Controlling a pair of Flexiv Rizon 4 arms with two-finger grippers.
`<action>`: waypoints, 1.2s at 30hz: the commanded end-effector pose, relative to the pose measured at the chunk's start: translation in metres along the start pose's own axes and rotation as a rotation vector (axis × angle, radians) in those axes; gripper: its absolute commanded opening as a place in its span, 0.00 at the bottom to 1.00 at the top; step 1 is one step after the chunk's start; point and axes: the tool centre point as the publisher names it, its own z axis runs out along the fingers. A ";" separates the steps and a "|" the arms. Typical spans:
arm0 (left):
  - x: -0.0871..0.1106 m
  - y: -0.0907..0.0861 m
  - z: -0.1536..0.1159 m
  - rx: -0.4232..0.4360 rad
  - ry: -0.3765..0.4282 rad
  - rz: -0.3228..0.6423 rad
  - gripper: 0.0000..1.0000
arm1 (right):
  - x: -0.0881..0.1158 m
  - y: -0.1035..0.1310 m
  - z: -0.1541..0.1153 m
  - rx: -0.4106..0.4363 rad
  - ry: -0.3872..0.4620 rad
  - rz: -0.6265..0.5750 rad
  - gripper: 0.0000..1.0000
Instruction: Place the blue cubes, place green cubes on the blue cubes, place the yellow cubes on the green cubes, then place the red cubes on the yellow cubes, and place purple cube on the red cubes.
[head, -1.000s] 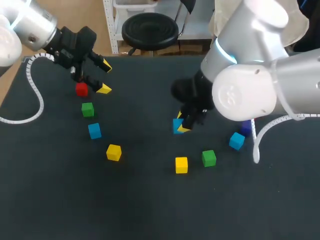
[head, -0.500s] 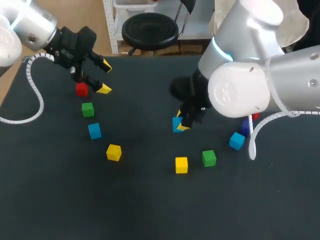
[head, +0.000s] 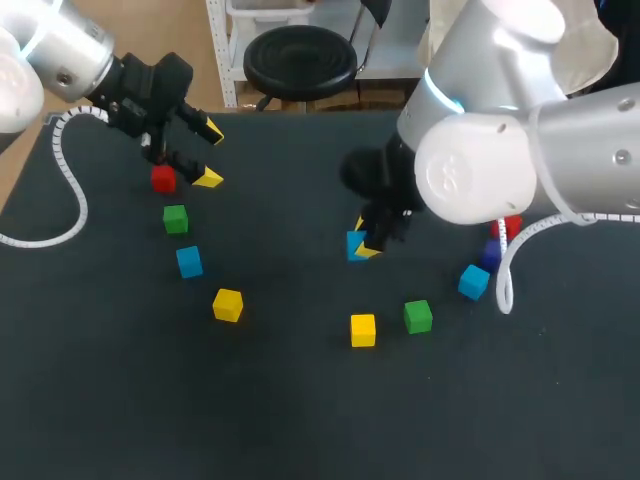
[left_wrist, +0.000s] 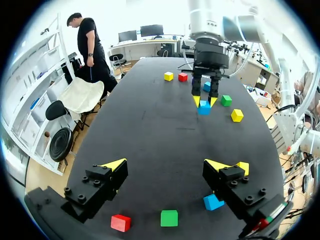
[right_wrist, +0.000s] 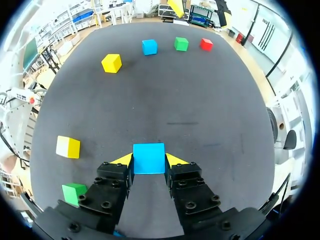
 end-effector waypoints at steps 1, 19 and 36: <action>0.000 -0.001 0.000 -0.003 0.000 0.000 1.00 | 0.001 -0.005 0.005 -0.015 -0.010 -0.002 0.00; 0.000 -0.001 0.000 -0.003 0.000 0.000 1.00 | -0.002 -0.017 0.002 -0.018 0.018 -0.026 0.00; 0.000 -0.001 0.000 -0.003 0.000 0.000 1.00 | 0.000 -0.015 0.010 -0.021 0.010 0.006 0.00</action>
